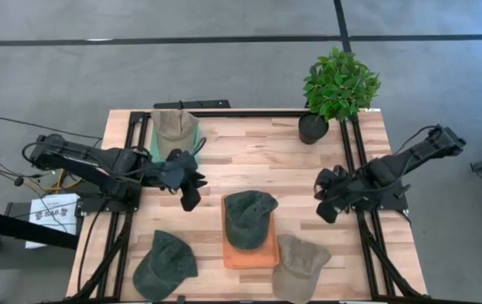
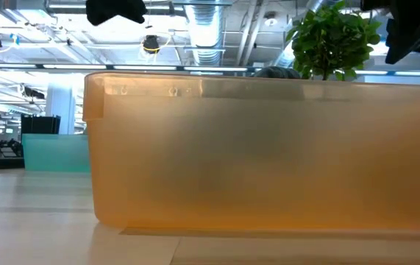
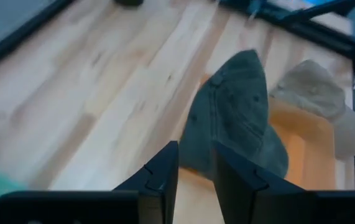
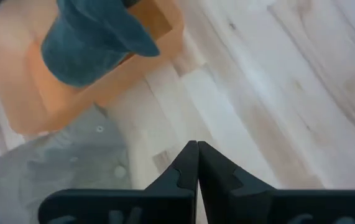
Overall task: Pick & Place hat
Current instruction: Put the green cap into the orange bin
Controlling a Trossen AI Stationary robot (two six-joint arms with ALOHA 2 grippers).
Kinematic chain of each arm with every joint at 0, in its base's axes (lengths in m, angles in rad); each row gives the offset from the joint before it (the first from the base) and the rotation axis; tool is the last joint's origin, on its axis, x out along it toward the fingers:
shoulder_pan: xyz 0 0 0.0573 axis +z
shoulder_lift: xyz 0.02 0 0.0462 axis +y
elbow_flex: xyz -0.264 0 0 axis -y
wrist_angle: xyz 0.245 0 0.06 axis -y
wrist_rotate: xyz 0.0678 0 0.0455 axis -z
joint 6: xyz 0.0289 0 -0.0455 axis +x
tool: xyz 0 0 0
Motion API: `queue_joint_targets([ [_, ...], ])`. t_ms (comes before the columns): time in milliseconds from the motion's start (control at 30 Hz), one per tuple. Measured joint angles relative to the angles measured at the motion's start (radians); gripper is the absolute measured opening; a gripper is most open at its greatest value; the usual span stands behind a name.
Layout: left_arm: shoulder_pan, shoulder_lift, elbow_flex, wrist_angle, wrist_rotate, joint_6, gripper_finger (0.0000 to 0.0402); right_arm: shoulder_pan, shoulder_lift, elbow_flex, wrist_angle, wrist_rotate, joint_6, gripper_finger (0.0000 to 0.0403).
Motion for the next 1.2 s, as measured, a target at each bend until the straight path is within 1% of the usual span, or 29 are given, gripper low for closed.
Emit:
queue_joint_targets([
  [67,-0.016,0.053,0.070,-0.122,-0.001,-0.093,0.0086,-0.029,-0.074,-0.070,0.067,-0.019,-0.038,0.0000],
  [233,-0.055,0.165,0.195,-0.414,0.013,-0.332,0.0086,-0.108,-0.241,-0.248,0.231,-0.133,-0.098,0.0000],
  [300,-0.065,0.188,0.212,-0.517,0.061,-0.365,0.0086,-0.131,-0.283,-0.290,0.269,-0.148,-0.132,0.0000],
  [367,-0.078,0.200,0.213,-0.585,0.117,-0.413,0.0086,-0.147,-0.311,-0.316,0.300,-0.151,-0.182,0.0000],
  [433,-0.092,0.201,0.206,-0.616,0.128,-0.482,0.0087,-0.161,-0.322,-0.329,0.294,-0.154,-0.229,0.0000],
  [600,-0.121,0.202,0.179,-0.685,0.131,-0.648,0.0099,-0.191,-0.321,-0.348,0.297,-0.187,-0.322,0.0000],
  [700,-0.135,0.202,0.158,-0.699,0.179,-0.734,0.0114,-0.205,-0.321,-0.368,0.296,-0.204,-0.343,0.0000],
  [800,-0.153,0.202,0.122,-0.684,0.279,-0.763,0.0135,-0.218,-0.321,-0.389,0.296,-0.225,-0.344,0.0000],
  [867,-0.166,0.207,0.095,-0.664,0.327,-0.780,0.0152,-0.222,-0.320,-0.393,0.294,-0.245,-0.344,0.0000],
  [1033,-0.199,0.230,0.027,-0.652,0.388,-0.803,0.0200,-0.221,-0.327,-0.393,0.298,-0.250,-0.344,0.0000],
  [1200,-0.211,0.247,-0.033,-0.563,0.458,-0.804,0.0245,-0.221,-0.327,-0.393,0.298,-0.250,-0.359,0.0000],
])
